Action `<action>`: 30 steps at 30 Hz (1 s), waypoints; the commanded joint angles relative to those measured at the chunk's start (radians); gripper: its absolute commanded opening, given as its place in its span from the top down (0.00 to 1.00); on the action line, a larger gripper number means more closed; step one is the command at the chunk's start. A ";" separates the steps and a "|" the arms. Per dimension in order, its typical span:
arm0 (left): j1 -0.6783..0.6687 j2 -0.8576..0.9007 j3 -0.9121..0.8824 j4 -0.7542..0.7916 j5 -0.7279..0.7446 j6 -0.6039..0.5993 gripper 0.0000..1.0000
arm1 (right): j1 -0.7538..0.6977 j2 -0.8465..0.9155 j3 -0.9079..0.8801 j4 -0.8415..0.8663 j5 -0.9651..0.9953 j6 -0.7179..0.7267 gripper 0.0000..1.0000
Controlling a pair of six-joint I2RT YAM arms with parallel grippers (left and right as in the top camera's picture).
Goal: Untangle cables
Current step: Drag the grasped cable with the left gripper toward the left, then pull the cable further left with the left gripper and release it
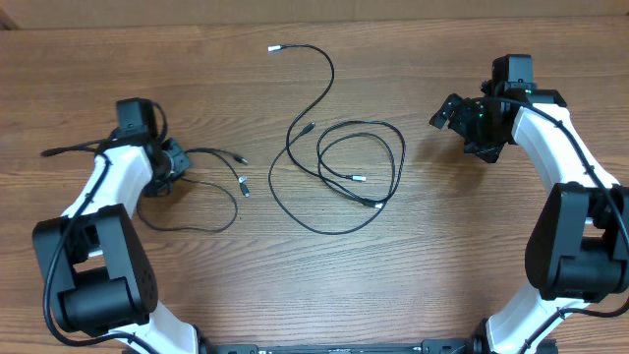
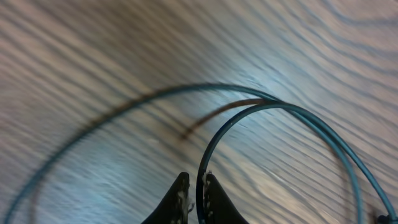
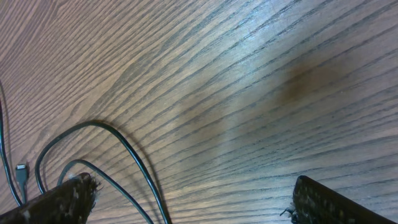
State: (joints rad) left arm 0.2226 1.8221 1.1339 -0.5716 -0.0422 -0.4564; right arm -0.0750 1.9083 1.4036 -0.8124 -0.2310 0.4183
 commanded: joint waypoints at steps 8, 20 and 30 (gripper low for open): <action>0.076 0.011 -0.006 -0.012 -0.017 -0.023 0.80 | 0.001 -0.025 0.016 0.002 0.006 0.001 0.00; 0.079 0.011 -0.006 -0.011 -0.057 -0.023 0.24 | 0.001 -0.025 0.016 0.002 0.006 0.000 0.00; 0.079 0.016 -0.020 0.001 -0.121 -0.034 0.01 | 0.001 -0.025 0.016 0.002 0.006 0.000 0.00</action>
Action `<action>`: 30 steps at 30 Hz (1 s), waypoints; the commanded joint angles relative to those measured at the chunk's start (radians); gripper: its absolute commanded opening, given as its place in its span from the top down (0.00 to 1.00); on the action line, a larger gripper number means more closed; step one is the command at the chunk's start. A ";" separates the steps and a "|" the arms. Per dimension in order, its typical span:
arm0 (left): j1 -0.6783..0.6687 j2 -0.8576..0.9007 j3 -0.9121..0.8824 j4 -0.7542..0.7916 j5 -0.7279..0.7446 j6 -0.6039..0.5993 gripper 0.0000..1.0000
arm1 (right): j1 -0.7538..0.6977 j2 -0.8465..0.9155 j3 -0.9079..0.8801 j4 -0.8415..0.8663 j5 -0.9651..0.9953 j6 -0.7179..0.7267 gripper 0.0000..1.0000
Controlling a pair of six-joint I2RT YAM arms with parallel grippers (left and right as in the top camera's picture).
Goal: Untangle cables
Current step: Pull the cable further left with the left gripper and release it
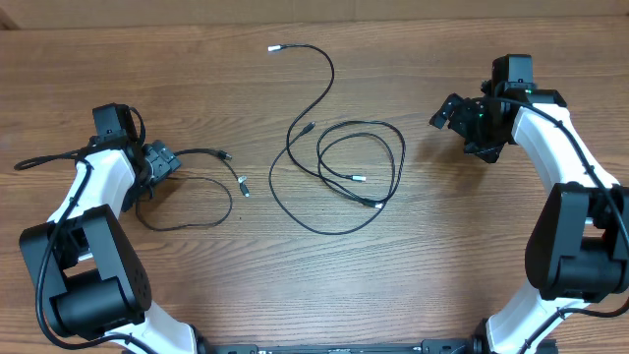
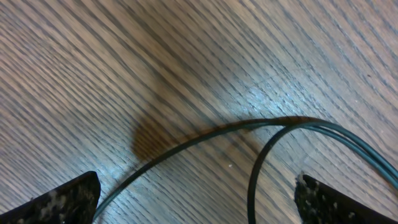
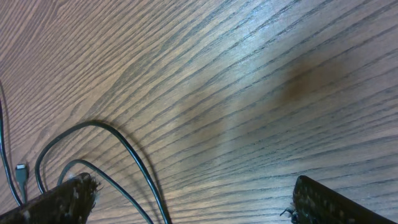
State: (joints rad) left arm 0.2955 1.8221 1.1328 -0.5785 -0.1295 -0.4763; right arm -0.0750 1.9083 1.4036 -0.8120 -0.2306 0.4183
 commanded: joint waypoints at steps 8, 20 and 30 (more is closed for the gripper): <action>0.006 0.072 -0.062 0.082 -0.035 -0.056 0.00 | 0.001 -0.025 0.016 0.002 0.006 0.001 0.00; 0.030 0.097 -0.062 0.107 -0.034 -0.080 0.89 | 0.001 -0.025 0.016 0.002 0.005 0.000 0.00; 0.185 0.093 -0.055 0.116 0.118 -0.160 0.96 | 0.001 -0.025 0.016 0.002 0.005 0.001 0.00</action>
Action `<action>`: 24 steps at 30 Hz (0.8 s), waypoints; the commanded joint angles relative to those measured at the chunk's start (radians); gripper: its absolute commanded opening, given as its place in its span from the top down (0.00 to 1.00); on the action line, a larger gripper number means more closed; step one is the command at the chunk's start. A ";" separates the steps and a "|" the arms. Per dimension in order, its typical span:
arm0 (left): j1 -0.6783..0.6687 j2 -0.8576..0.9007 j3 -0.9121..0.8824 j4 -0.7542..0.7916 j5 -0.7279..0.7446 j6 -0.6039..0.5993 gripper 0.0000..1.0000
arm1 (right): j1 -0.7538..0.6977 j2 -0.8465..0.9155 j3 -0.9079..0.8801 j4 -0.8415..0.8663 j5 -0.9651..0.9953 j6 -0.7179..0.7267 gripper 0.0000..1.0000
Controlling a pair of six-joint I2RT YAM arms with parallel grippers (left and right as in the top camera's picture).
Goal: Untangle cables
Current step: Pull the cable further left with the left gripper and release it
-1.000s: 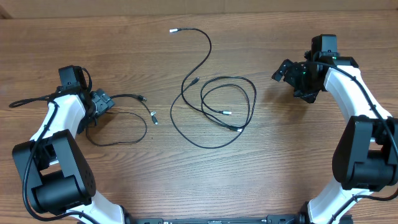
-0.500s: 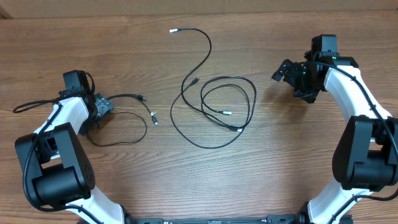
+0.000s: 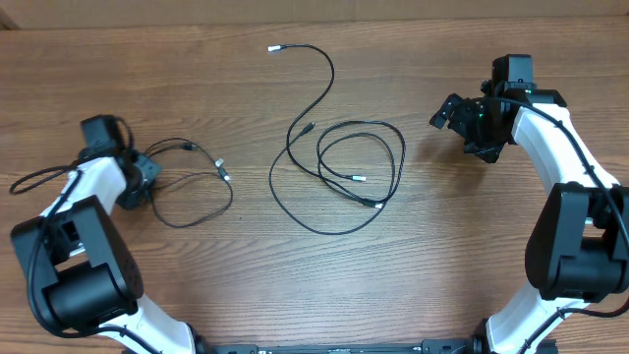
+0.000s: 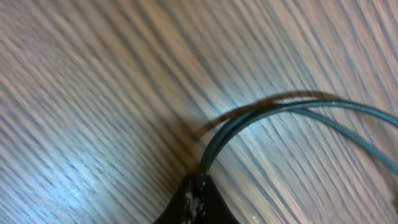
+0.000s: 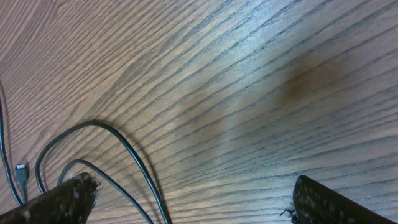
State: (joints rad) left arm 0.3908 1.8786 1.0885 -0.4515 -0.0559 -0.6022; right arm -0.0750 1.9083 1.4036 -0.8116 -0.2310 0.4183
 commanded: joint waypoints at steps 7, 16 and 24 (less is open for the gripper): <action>0.252 0.037 0.000 -0.011 0.272 -0.034 0.96 | 0.001 -0.025 0.016 0.002 0.006 0.000 0.00; 0.324 0.042 -0.001 0.089 0.282 -0.061 0.90 | 0.001 -0.025 0.016 0.002 0.006 0.000 0.00; 0.324 0.131 -0.001 0.393 0.071 -0.169 0.96 | 0.001 -0.025 0.016 0.002 0.006 0.000 0.00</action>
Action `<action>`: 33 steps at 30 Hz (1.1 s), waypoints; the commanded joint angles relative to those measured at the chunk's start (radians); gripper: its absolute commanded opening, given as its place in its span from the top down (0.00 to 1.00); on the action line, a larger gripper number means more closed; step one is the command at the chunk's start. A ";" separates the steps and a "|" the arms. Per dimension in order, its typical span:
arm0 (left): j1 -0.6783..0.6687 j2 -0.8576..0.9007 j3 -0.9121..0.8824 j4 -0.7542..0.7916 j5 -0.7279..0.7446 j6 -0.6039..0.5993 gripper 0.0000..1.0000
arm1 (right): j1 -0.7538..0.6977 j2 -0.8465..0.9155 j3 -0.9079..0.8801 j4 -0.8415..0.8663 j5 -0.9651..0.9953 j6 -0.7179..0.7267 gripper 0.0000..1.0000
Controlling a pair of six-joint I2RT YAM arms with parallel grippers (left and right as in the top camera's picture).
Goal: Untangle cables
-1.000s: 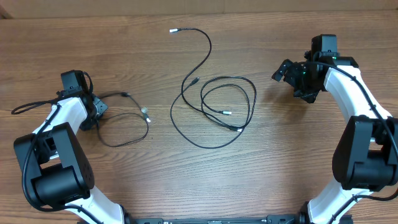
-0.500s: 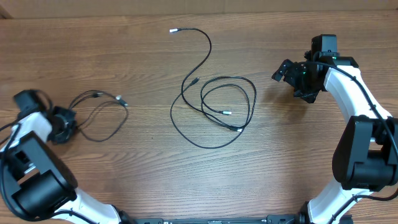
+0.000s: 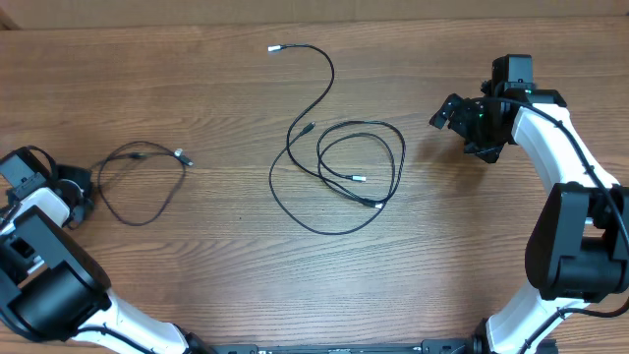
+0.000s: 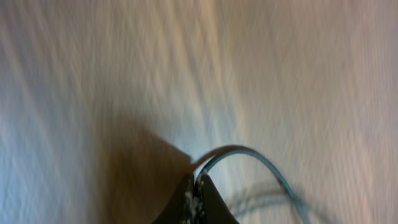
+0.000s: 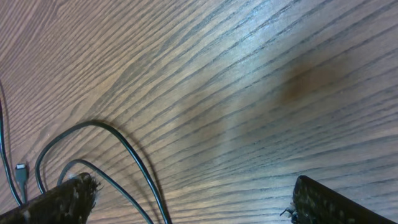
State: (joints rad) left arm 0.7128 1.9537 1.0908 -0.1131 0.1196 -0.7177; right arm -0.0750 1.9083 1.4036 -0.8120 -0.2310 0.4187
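Note:
A short black cable (image 3: 143,183) lies in a loop at the left, its plug (image 3: 182,157) pointing right. My left gripper (image 3: 86,189) is at the table's far left edge, shut on that loop's left end. In the left wrist view the closed fingertips (image 4: 196,190) pinch the cable (image 4: 261,163), which arcs away to the right; the picture is blurred. The other cables (image 3: 339,162) lie looped over each other at the table's middle, one long end (image 3: 275,47) reaching to the back. My right gripper (image 3: 444,114) hangs open to their right, holding nothing; its fingers (image 5: 65,199) stand wide apart beside two cable strands (image 5: 127,152).
The wooden table (image 3: 226,275) carries nothing else. A wide strip of bare wood separates the short cable from the middle cables. The table's back edge (image 3: 393,20) runs along the top of the overhead view.
My left gripper, shut on the short cable, has moved from left of centre to the far left edge. The loop went with it, further from the middle cables. The right arm has not moved.
My left gripper was shut on the short cable close to the middle cables. Then it stood open a little further left. Then it was shut on the cable again, and now holds it at the far left, well apart from the rest. The right gripper stayed open throughout.

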 commanded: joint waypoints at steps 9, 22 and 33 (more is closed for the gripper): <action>0.002 0.163 0.001 0.224 -0.225 -0.011 0.55 | 0.001 -0.025 0.016 0.002 0.006 0.000 0.00; -0.001 -0.259 0.023 0.220 0.159 0.097 0.00 | 0.001 -0.025 0.016 0.002 0.006 0.000 0.00; -0.102 -0.377 0.023 -0.213 0.483 0.188 0.30 | 0.001 -0.025 0.016 0.002 0.006 0.000 0.00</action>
State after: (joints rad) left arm 0.6598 1.5490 1.1252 -0.2363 0.4717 -0.6254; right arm -0.0750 1.9083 1.4036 -0.8124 -0.2306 0.4187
